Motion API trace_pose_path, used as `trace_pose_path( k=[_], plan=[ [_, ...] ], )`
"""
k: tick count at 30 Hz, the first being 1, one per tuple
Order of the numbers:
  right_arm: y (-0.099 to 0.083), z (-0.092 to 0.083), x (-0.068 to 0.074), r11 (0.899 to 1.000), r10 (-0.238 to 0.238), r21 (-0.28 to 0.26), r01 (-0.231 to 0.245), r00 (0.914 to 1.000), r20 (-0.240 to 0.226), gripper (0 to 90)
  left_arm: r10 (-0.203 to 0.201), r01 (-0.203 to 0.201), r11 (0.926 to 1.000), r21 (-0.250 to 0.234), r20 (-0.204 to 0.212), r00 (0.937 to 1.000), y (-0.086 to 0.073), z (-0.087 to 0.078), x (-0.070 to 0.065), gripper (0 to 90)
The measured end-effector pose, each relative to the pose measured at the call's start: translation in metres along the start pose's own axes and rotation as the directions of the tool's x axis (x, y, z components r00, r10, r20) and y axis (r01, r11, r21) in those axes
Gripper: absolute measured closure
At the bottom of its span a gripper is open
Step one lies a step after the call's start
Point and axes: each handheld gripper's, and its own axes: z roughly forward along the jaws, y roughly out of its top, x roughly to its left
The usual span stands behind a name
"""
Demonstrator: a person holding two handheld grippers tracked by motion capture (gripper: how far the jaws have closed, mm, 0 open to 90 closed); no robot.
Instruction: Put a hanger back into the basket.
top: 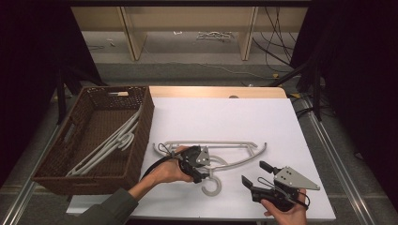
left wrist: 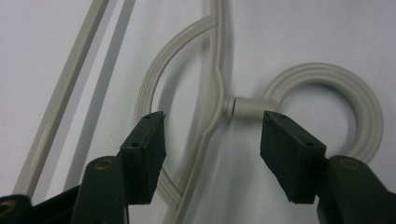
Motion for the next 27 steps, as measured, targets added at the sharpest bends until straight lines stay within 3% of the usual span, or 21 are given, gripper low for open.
trace_pose_path(
  k=[3,4,7,16,17,19,22,23,24,25,27],
  plan=[
    [0.0,0.0,0.0,1.0,0.0,0.001,0.0,1.0,0.002,20.1,-0.002,0.002,1.0,-0.005,0.012,0.9999,-0.001,0.002,0.001,44.3],
    [0.0,0.0,0.0,1.0,-0.001,0.001,0.001,1.0,0.002,20.1,0.028,-0.028,0.9994,0.019,0.021,0.9994,0.0,0.001,0.002,46.3],
    [0.0,0.0,0.0,1.0,-0.007,0.001,0.007,1.0,0.002,20.1,0.051,-0.052,0.9981,0.034,0.033,0.9982,0.001,0.004,0.001,49.8],
    [0.0,0.0,-0.001,1.0,0.0,0.005,0.0,1.0,-0.002,20.1,0.002,-0.004,0.9995,0.03,0.068,0.9977,-0.001,0.011,0.007,58.2],
    [0.0,0.0,-0.001,1.0,0.0,0.007,0.0,1.0,-0.002,20.1,0.003,-0.006,0.9992,0.039,0.084,0.9964,-0.001,0.011,0.008,59.9],
    [0.0,0.0,0.0,1.0,-0.003,0.0,0.003,1.0,-0.002,20.1,-0.036,0.031,0.998,0.055,0.098,0.9946,0.001,0.012,0.009,63.6],
    [0.0,0.001,0.0,1.0,-0.003,-0.003,0.003,1.0,-0.002,20.2,-0.041,0.031,0.9952,0.093,0.107,0.9934,0.006,0.013,0.01,64.7],
    [0.0,0.0,0.0,1.0,-0.002,0.0,0.002,1.0,-0.002,20.2,-0.008,-0.007,0.9919,0.127,0.116,0.9932,0.008,0.012,0.012,65.2],
    [0.0,0.0,0.0,1.0,0.001,0.001,-0.001,1.0,0.002,20.2,-0.031,0.015,0.992,0.126,0.124,0.9919,0.009,0.014,0.011,66.2],
    [0.0,-0.001,0.0,1.0,0.002,0.001,-0.002,1.0,0.0,20.2,-0.013,-0.007,0.9888,0.149,0.132,0.9912,0.011,0.013,0.013,67.5],
    [0.0,0.0,0.0,1.0,0.001,0.007,-0.001,1.0,-0.003,20.2,-0.036,0.01,0.9848,0.174,0.149,0.9881,0.013,0.014,0.016,67.6]
  ],
)
